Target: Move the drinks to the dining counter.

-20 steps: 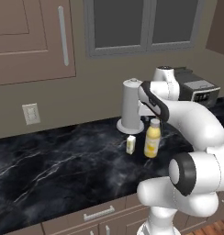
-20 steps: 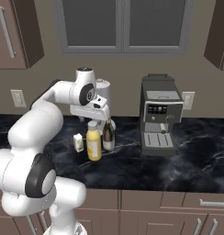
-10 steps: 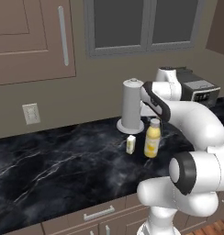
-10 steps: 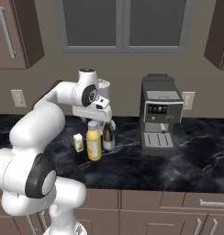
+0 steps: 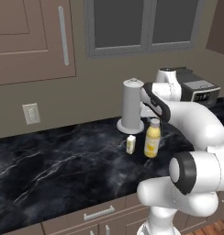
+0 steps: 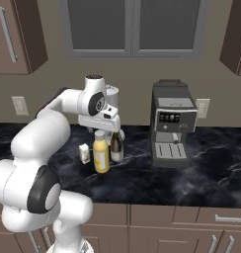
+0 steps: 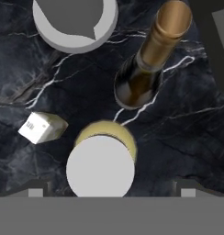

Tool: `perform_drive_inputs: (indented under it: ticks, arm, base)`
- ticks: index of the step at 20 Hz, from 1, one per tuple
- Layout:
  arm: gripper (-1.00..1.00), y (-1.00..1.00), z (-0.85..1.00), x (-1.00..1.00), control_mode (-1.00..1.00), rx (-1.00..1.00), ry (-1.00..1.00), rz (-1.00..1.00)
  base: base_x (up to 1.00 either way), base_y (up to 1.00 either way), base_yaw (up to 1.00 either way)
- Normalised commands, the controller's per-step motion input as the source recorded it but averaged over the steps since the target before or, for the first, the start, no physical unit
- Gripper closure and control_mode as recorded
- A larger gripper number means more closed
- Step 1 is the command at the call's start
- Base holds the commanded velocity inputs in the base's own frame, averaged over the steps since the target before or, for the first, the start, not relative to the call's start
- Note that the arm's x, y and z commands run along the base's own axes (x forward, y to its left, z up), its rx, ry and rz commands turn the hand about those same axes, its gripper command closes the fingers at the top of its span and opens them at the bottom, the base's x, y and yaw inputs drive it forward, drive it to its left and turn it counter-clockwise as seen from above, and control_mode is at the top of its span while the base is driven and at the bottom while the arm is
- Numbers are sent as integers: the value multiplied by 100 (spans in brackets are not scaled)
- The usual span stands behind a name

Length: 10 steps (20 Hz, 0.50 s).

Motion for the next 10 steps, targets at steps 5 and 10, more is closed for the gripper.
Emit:
perform_drive_inputs:
  ticks: [5, 10]
  arm:
    - [-100, 0, -2, 5, -100, 0, 0, 0]
    - [-100, 1, -13, 19, -100, 0, 0, 0]
  base:
    - [0, 0, 0]
    - [0, 0, 0]
